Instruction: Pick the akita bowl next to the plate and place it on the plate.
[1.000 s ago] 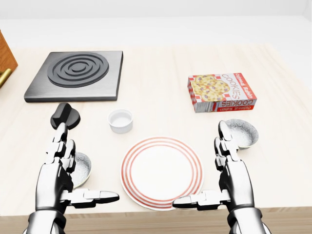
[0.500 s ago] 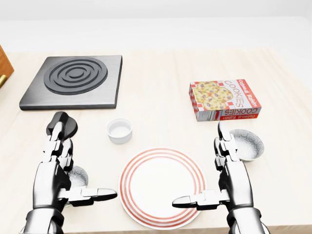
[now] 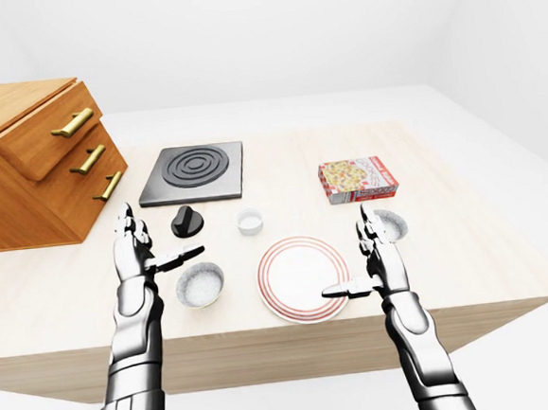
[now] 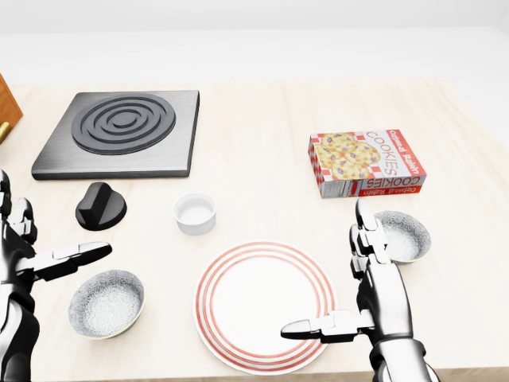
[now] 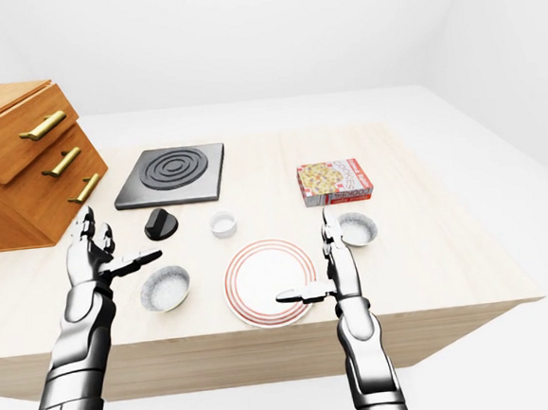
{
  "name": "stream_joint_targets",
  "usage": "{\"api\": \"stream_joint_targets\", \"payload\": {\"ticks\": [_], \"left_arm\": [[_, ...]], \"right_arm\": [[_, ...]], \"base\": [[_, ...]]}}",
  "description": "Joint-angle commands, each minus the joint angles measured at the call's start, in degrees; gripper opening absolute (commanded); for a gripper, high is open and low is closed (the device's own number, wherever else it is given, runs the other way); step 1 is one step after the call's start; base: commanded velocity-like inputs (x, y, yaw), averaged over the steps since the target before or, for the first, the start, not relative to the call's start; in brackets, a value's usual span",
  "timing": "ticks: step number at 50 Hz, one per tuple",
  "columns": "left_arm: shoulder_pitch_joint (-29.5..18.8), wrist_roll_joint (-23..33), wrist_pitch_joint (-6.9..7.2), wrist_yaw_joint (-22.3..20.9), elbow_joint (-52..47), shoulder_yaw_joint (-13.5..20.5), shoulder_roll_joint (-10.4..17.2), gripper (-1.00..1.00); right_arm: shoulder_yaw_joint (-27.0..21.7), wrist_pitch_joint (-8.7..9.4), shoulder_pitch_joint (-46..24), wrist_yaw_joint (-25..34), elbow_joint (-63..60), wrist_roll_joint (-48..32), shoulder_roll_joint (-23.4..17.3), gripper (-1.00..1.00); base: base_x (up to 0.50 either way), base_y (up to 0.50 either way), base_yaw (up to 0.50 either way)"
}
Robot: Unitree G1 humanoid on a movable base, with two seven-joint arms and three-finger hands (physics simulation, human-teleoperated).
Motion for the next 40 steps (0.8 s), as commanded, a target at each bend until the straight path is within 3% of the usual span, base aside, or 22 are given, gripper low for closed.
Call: {"api": "stream_joint_targets", "payload": {"ticks": [1,2,7,8,11,12,13,14,17,19,20,22,26,35,37,38,40], "left_arm": [[-2.0,-2.4,-0.45,1.5,4.4,0.8,2.1,1.00],[-2.5,-2.3,-1.97,1.0,6.4,0.9,2.1,1.00],[-2.7,-2.3,-3.02,0.7,7.6,0.7,2.1,1.00],[-2.3,-2.4,-2.21,1.0,6.4,0.6,2.1,1.00],[-2.1,-2.2,-2.27,1.0,6.0,0.7,2.1,1.00],[-1.9,-2.3,-1.58,1.3,4.9,0.8,2.1,1.00],[-2.1,-2.3,-2.32,1.1,5.8,0.9,2.1,1.00],[-2.1,-2.3,-2.21,1.1,5.7,0.9,2.1,1.00],[-1.4,-2.4,-0.05,1.9,2.5,0.9,2.0,1.00],[-2.1,-2.2,-2.19,1.2,5.5,1.1,2.1,1.00],[-2.2,-2.2,-2.59,1.2,6.0,1.2,2.1,1.00],[-1.8,-2.3,-1.69,1.5,4.6,1.0,2.1,1.00],[-1.8,-2.2,-1.29,1.6,4.1,1.0,2.1,1.00],[-1.8,-2.2,-1.25,1.7,4.2,1.0,2.0,1.00],[-1.9,-2.2,-1.41,1.7,4.5,1.1,2.1,1.00],[-1.6,-2.3,-0.76,1.9,3.6,1.1,2.1,1.00],[-1.8,-2.3,-1.25,1.8,4.3,1.1,2.0,1.00]], "right_arm": [[-0.6,1.83,-0.4,-0.8,-0.5,0.5,0.0,1.00],[-0.7,1.79,-0.4,-1.0,-0.7,0.5,-0.1,1.00],[-0.7,1.10,-0.4,-1.1,0.4,0.9,0.0,1.00],[-0.6,1.21,-0.3,-1.1,0.1,0.8,-0.1,1.00],[-0.6,1.14,-0.2,-0.9,0.0,0.9,-0.1,1.00],[-0.5,1.51,-0.1,-1.0,-0.5,0.8,-0.1,1.00],[-0.5,1.42,0.0,-1.0,-0.5,0.8,-0.1,1.00],[-0.4,1.58,0.0,-0.9,-0.7,0.7,-0.1,1.00],[-0.5,1.13,-0.1,-0.9,-0.2,0.7,-0.1,1.00],[-0.5,0.48,-0.2,-0.8,0.5,0.7,-0.1,1.00],[-0.5,0.76,-0.2,-0.9,0.2,0.7,-0.1,1.00],[-0.3,1.88,0.0,-1.0,-1.1,0.6,0.0,1.00],[-0.6,0.80,-0.2,-0.9,0.2,0.6,-0.1,1.00],[-1.6,5.51,1.0,-1.6,-7.4,0.8,-0.3,1.00],[-1.9,7.48,1.0,-2.2,-10.2,0.5,-0.4,1.00],[-2.0,8.20,1.0,-2.2,-11.2,0.4,-0.5,1.00],[-2.4,8.44,0.9,-2.3,-12.0,0.2,-0.6,1.00]], "base": [[0.00,0.00,0.00],[0.00,0.00,0.00],[0.00,0.00,0.00],[0.00,0.00,0.00],[0.00,0.00,0.00],[0.00,0.00,0.00],[0.00,0.00,0.00],[0.00,0.00,0.00],[0.00,0.00,0.00],[0.00,0.00,0.00],[0.00,0.00,0.00],[0.00,0.00,0.00],[0.00,0.00,0.00],[0.00,0.00,0.00],[0.00,0.00,0.00],[0.00,0.00,0.00],[0.00,0.00,0.00]]}}
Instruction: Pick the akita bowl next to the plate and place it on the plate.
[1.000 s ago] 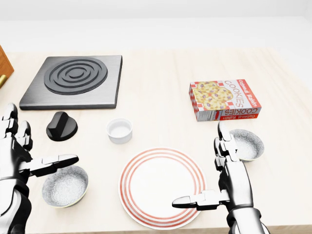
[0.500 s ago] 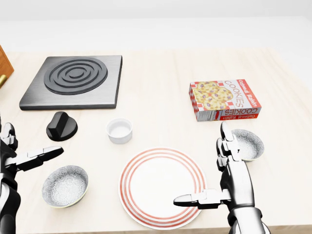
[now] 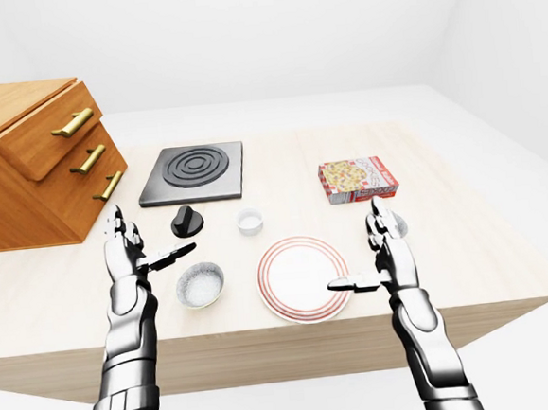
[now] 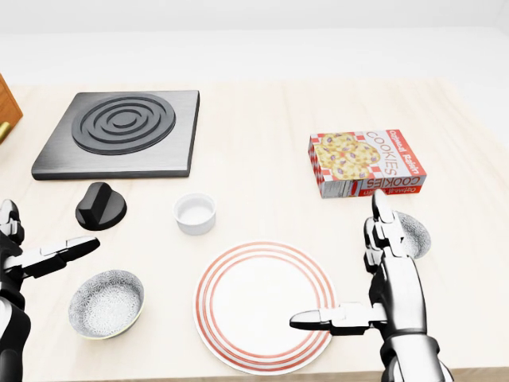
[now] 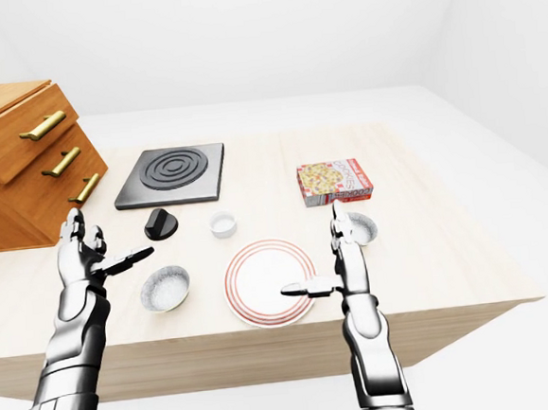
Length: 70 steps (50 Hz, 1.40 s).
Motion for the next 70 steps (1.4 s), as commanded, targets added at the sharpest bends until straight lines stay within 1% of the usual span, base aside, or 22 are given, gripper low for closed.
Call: {"api": "stream_joint_targets", "payload": {"ticks": [1,8,12,15,17,19,24,33,35,38,40,43,44,47,49,53,58,62,63,64,68,70], "left_arm": [[0.0,0.0,-0.08,0.1,0.2,0.1,0.0,1.00],[-0.1,-0.1,-0.21,0.2,0.4,0.1,0.1,1.00],[-0.4,-0.1,-1.21,0.0,1.8,0.0,0.1,1.00],[-0.1,-0.1,-0.68,0.2,1.1,0.0,0.1,1.00],[-0.6,-0.1,-1.84,-0.1,2.7,0.0,0.2,1.00],[0.3,-0.2,0.08,0.6,-0.1,-0.1,0.1,1.00],[0.2,0.1,-0.09,0.5,0.1,0.1,0.0,1.00],[0.2,0.0,-0.38,0.5,0.5,0.2,0.0,1.00],[0.6,-0.1,0.70,0.8,-1.1,0.2,0.0,1.00],[0.7,0.0,0.69,0.8,-1.1,0.2,-0.1,1.00],[0.3,-0.1,-0.05,0.5,0.1,0.3,0.0,1.00],[0.7,-0.3,1.10,0.8,-1.3,0.3,0.0,1.00],[0.2,-0.3,-0.06,0.5,0.4,0.4,0.0,1.00],[0.4,-0.4,0.54,0.7,-0.4,0.4,0.1,1.00],[0.4,-0.5,0.43,0.6,-0.2,0.4,0.1,1.00],[0.0,-0.6,-0.17,0.5,1.0,0.4,0.2,1.00],[0.5,-0.7,1.40,1.1,-1.2,0.3,0.1,1.00],[0.5,-0.6,1.47,1.0,-1.3,0.4,0.1,1.00],[-0.2,-0.5,-0.53,0.4,1.6,0.5,0.2,1.00],[0.3,-0.7,0.77,0.8,-0.3,0.4,0.2,1.00],[0.4,-0.7,1.04,0.9,-0.7,0.4,0.1,1.00],[1.0,-0.7,2.85,1.4,-3.2,0.4,0.0,1.00]], "right_arm": [[-1.5,4.61,0.3,-0.8,-7.5,-0.3,-0.5,1.00],[-4.1,4.61,-1.0,-0.1,-13.1,-1.5,-2.2,1.00],[-6.4,4.61,-2.2,-0.1,-15.4,-2.9,-3.2,1.00],[-8.8,4.61,-3.1,-0.4,-17.0,-3.8,-4.2,1.00],[-11.1,4.61,-3.9,-0.7,-17.8,-4.9,-5.6,1.00],[-12.3,4.61,-4.0,0.1,-18.0,-4.6,-6.1,1.00],[-15.1,4.61,-4.8,0.2,-17.3,-4.6,-7.5,1.00],[-15.9,4.61,-4.9,-0.8,-15.9,-9.2,-8.9,1.00],[-15.8,4.61,-4.6,-1.4,-15.8,-12.0,-9.3,1.00],[-15.9,4.61,-4.4,-1.4,-15.5,-13.7,-9.1,1.00],[-14.8,4.61,-3.9,-2.7,-14.4,-17.6,-9.1,1.00],[-13.2,4.61,-3.3,-3.8,-11.9,-21.8,-8.3,1.00],[-12.7,4.61,-3.2,-4.8,-10.9,-23.5,-8.3,1.00],[-11.7,4.61,-2.6,-6.8,-9.0,-27.9,-8.2,1.00],[-11.1,2.73,-2.2,-7.8,-8.2,-30.8,-8.1,1.00],[-11.3,2.38,-2.4,-7.8,-7.6,-32.0,-7.8,1.00],[-11.2,1.64,-2.4,-8.4,-6.7,-33.7,-7.9,1.00],[-11.2,1.60,-2.4,-8.4,-6.7,-33.7,-7.8,1.00],[-11.2,1.63,-2.3,-8.4,-6.8,-34.0,-7.8,1.00],[-11.0,1.41,-2.4,-9.1,-6.1,-35.1,-8.0,1.00],[-11.2,1.46,-2.4,-10.1,-7.4,-39.5,-8.9,1.00],[-11.9,1.91,-2.4,-9.9,-9.4,-41.3,-9.2,1.00]], "base": [[0.00,0.00,0.00],[0.00,0.00,0.00],[0.00,0.00,0.00],[0.00,0.00,0.00],[0.00,0.00,0.00],[0.00,0.00,0.00],[0.00,0.00,0.00],[0.00,0.00,0.00],[0.00,0.00,0.00],[0.00,0.00,0.00],[0.00,0.00,0.00],[0.00,0.00,0.00],[0.00,0.00,0.00],[0.00,0.00,0.00],[0.00,0.00,0.00],[0.00,0.00,0.00],[0.00,0.00,0.00],[0.00,0.00,0.00],[0.00,0.00,0.00],[0.00,0.00,0.00],[0.00,0.00,0.00],[0.00,0.00,0.00]]}}
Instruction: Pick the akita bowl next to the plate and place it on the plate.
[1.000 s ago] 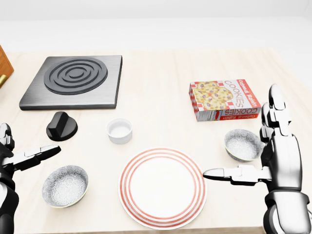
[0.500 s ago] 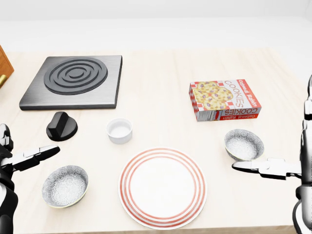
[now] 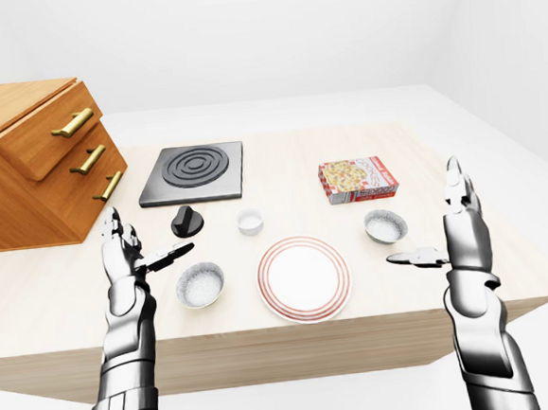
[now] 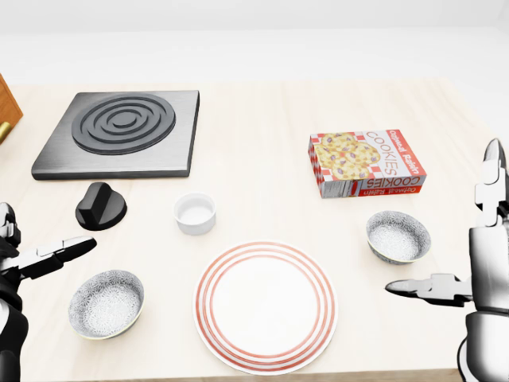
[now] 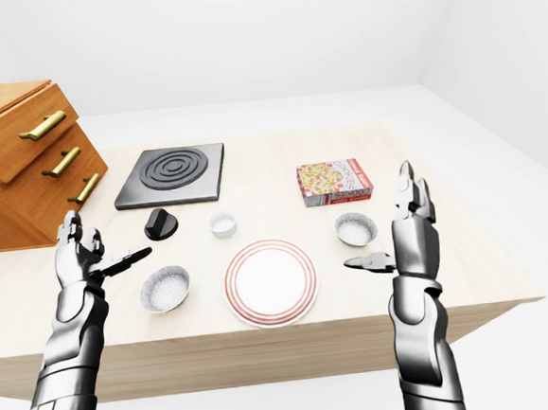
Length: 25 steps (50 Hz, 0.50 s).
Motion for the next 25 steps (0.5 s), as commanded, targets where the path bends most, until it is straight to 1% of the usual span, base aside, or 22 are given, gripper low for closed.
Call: {"api": "stream_joint_targets", "payload": {"ticks": [1,2,3,4,5,6,7,9,10,12,13,14,15,17,18,19,20,21,22,24,25], "left_arm": [[0.7,-0.1,2.08,0.6,-2.8,0.0,-0.2,1.00],[0.7,-0.1,2.10,0.6,-2.8,0.1,-0.2,1.00],[0.0,0.1,0.07,-0.1,0.0,0.2,-0.1,1.00],[-0.1,0.1,-0.15,-0.1,0.3,0.2,-0.1,1.00],[0.2,0.0,0.16,0.0,-0.3,0.1,-0.1,1.00],[0.1,0.0,0.07,0.0,-0.1,0.2,-0.1,1.00],[0.0,0.0,-0.48,-0.2,0.6,0.2,0.0,1.00],[0.2,-0.1,0.06,0.0,-0.1,0.1,0.0,1.00],[0.2,-0.1,0.31,0.0,-0.4,0.1,0.0,1.00],[0.1,-0.2,0.31,0.0,-0.3,0.1,0.0,1.00],[-0.1,-0.2,-0.13,-0.1,0.4,0.1,0.0,1.00],[0.1,-0.2,0.49,0.1,-0.4,0.1,0.0,1.00],[-0.3,-0.1,-0.72,-0.3,1.3,0.2,0.0,1.00],[-0.3,-0.2,-0.84,-0.2,1.4,0.1,0.1,1.00],[-0.5,-0.2,-1.37,-0.4,2.1,0.1,0.1,1.00],[0.0,-0.3,-0.12,0.1,0.4,0.0,0.1,1.00],[0.5,-0.4,1.34,0.5,-1.7,-0.1,0.0,1.00],[0.2,-0.2,0.51,0.2,-0.6,0.0,-0.1,1.00],[0.1,-0.2,0.06,0.0,0.0,0.1,-0.1,1.00],[0.0,-0.2,-0.05,0.0,0.2,0.1,0.0,1.00],[0.0,-0.2,-0.04,0.0,0.2,0.1,0.0,1.00]], "right_arm": [[-0.6,-0.16,0.1,-1.5,-1.8,-8.0,-1.0,1.00],[-0.6,-0.19,0.0,-1.4,-1.8,-8.0,-0.9,1.00],[-1.0,1.12,0.1,0.0,-4.9,-9.6,-1.2,1.00],[-1.1,1.10,0.1,0.2,-5.1,-9.8,-1.1,1.00],[-0.8,1.16,0.8,0.3,-7.5,-13.3,-1.3,1.00],[-0.8,0.81,0.9,0.3,-7.8,-14.4,-1.1,1.00],[-0.7,0.54,0.9,0.4,-7.9,-15.0,-0.8,1.00],[-0.5,-0.09,1.2,0.2,-8.2,-16.9,-0.6,1.00],[-0.1,-0.75,1.3,-0.9,-8.0,-19.3,-0.8,1.00],[-0.1,-1.10,1.3,-1.0,-8.1,-20.5,-0.6,1.00],[0.1,-1.20,1.6,-0.7,-8.8,-21.2,-0.3,1.00],[0.1,-1.31,1.6,-0.6,-9.1,-21.6,-0.2,1.00],[0.2,-1.46,1.7,-0.8,-9.4,-22.6,-0.1,1.00],[0.6,-1.86,1.9,-1.3,-9.1,-24.4,0.0,1.00],[0.7,-1.97,2.0,-1.4,-8.9,-24.4,0.3,1.00],[0.9,-2.09,2.1,-1.4,-8.7,-24.6,0.5,1.00],[1.8,-2.65,2.3,-2.4,-7.8,-26.2,0.5,1.00],[2.1,-2.93,2.4,-2.7,-7.6,-26.8,0.6,1.00],[2.4,-2.96,2.4,-2.9,-7.3,-26.9,1.0,1.00],[3.4,-3.61,2.7,-3.9,-6.2,-28.0,1.1,1.00],[3.4,-3.64,2.8,-3.9,-6.2,-28.0,1.1,1.00]], "base": [[0.00,0.00,0.00],[0.00,0.00,0.00],[0.00,0.00,0.00],[0.00,0.00,0.00],[0.00,0.00,0.00],[0.00,0.00,0.00],[0.00,0.00,0.00],[0.00,0.00,0.00],[0.00,0.00,0.00],[0.00,0.00,0.00],[0.00,0.00,0.00],[0.00,0.00,0.00],[0.00,0.00,0.00],[0.00,0.00,0.00],[0.00,0.00,0.00],[0.00,0.00,0.00],[0.00,0.00,0.00],[0.00,0.00,0.00],[0.00,0.00,0.00],[0.00,0.00,0.00],[0.00,0.00,0.00]]}}
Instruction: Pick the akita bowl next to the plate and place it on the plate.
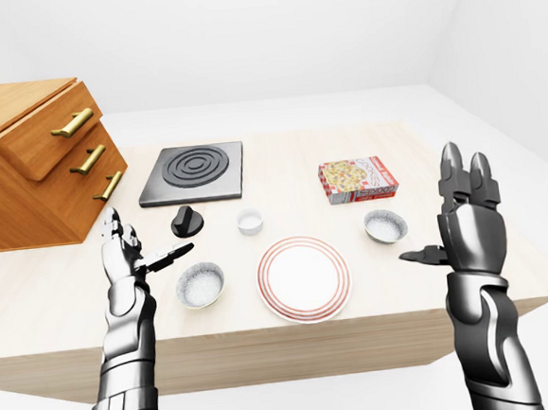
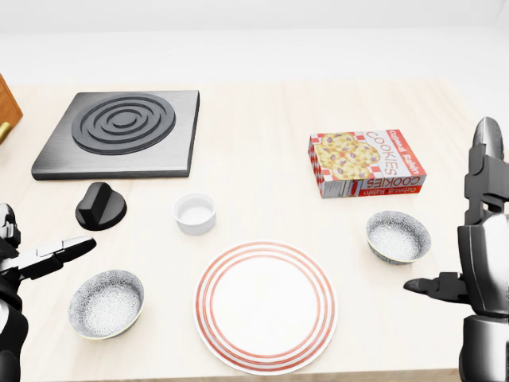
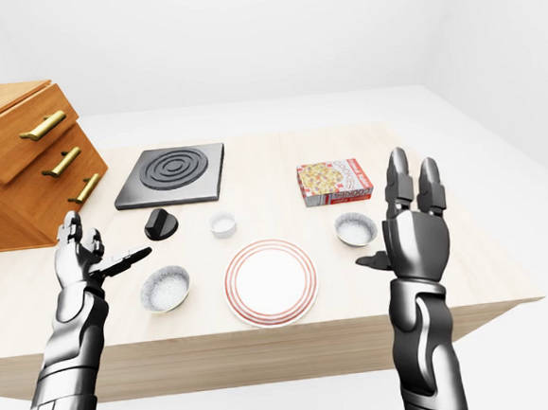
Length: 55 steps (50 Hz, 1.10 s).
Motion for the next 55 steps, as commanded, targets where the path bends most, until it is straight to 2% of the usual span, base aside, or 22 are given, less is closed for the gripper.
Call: {"api": "stream_joint_targets", "payload": {"ticks": [1,2,4,5,12,13,15,18,19,21,22,23,26,33,39,42,46,47,50,51,53,55], "left_arm": [[0.0,0.0,-0.06,0.0,0.1,0.0,0.0,1.00],[-0.4,0.0,-1.48,-0.4,2.0,0.1,0.0,1.00],[-0.3,-0.1,-1.26,-0.3,1.7,0.0,0.1,1.00],[0.1,-0.2,-0.07,0.1,0.0,-0.1,0.0,1.00],[0.0,-0.1,-0.11,0.0,0.1,0.0,0.0,1.00],[0.3,-0.2,0.68,0.2,-0.9,0.0,0.0,1.00],[-0.3,0.0,-0.94,-0.3,1.3,0.1,0.0,1.00],[0.2,-0.2,0.06,0.0,-0.2,0.0,0.0,1.00],[-0.3,-0.1,-0.91,-0.2,1.3,0.0,0.1,1.00],[-0.3,-0.2,-0.96,-0.3,1.3,0.0,0.1,1.00],[-0.2,-0.2,-0.53,-0.1,0.8,0.0,0.1,1.00],[0.5,-0.3,1.36,0.5,-1.9,-0.1,0.0,1.00],[0.0,-0.1,0.10,0.0,-0.1,0.1,0.0,1.00],[0.3,-0.6,1.59,0.3,-1.5,0.2,-0.1,1.00],[0.1,-0.8,1.17,0.2,-0.7,0.2,0.0,1.00],[-0.4,-0.8,0.21,-0.1,0.8,0.2,0.1,1.00],[-0.3,-0.9,0.31,0.0,0.7,0.1,0.1,1.00],[-0.6,-0.9,-0.41,-0.2,1.7,0.1,0.1,1.00],[-0.6,-1.0,-0.25,-0.1,1.5,0.0,0.2,1.00],[-0.2,-1.1,0.90,0.3,-0.1,0.0,0.2,1.00],[0.1,-1.1,1.62,0.5,-1.1,0.0,0.1,1.00],[-0.3,-1.0,0.49,0.0,0.5,0.1,0.1,1.00]], "right_arm": [[2.4,-1.89,1.0,-2.3,0.9,-6.8,1.0,1.00],[3.3,-2.41,1.1,-3.9,2.3,-8.5,1.0,1.00],[3.7,-2.31,1.3,-3.9,2.1,-9.0,1.3,1.00],[4.1,-2.33,1.3,-4.0,2.4,-9.4,1.5,1.00],[5.7,-2.71,1.3,-6.1,4.8,-11.7,1.5,1.00],[5.9,-2.75,1.1,-6.9,6.0,-12.5,1.3,1.00],[6.2,-2.27,0.6,-8.1,7.7,-14.5,0.8,1.00],[6.3,-2.15,0.7,-8.2,8.2,-14.6,0.8,1.00],[6.4,-1.96,0.8,-8.2,8.1,-15.3,0.6,1.00],[6.2,-1.92,0.6,-8.5,8.6,-15.7,0.4,1.00],[6.3,-1.82,0.5,-8.5,8.7,-16.0,0.3,1.00],[6.3,-1.70,0.5,-8.3,8.5,-16.2,0.3,1.00],[6.4,-1.53,0.1,-8.8,9.3,-17.1,0.1,1.00],[5.9,-1.24,-1.3,-11.2,11.7,-18.6,-1.1,1.00],[4.4,-0.27,-2.4,-12.7,12.6,-20.4,-2.7,1.00],[4.3,-0.04,-2.4,-12.7,12.2,-21.1,-2.8,1.00],[4.4,0.02,-2.5,-12.7,12.4,-21.3,-2.7,1.00],[5.0,0.27,-2.6,-14.0,14.1,-22.9,-2.7,1.00],[5.3,0.41,-2.8,-14.9,15.2,-23.6,-2.8,1.00],[5.3,0.48,-2.8,-14.4,14.8,-23.5,-2.8,1.00],[5.2,0.53,-2.8,-14.4,15.0,-23.5,-3.0,1.00],[5.1,0.45,-3.1,-15.0,16.3,-23.2,-3.1,1.00]], "base": [[0.00,0.00,0.00],[0.00,0.00,0.00],[0.00,0.00,0.00],[0.00,0.00,0.00],[0.00,0.00,0.00],[0.00,0.00,0.00],[0.00,0.00,0.00],[0.00,0.00,0.00],[0.00,0.00,0.00],[0.00,0.00,0.00],[0.00,0.00,0.00],[0.00,0.00,0.00],[0.00,0.00,0.00],[0.00,0.00,0.00],[0.00,0.00,0.00],[0.00,0.00,0.00],[0.00,0.00,0.00],[0.00,0.00,0.00],[0.00,0.00,0.00],[0.00,0.00,0.00],[0.00,0.00,0.00],[0.00,0.00,0.00]]}}
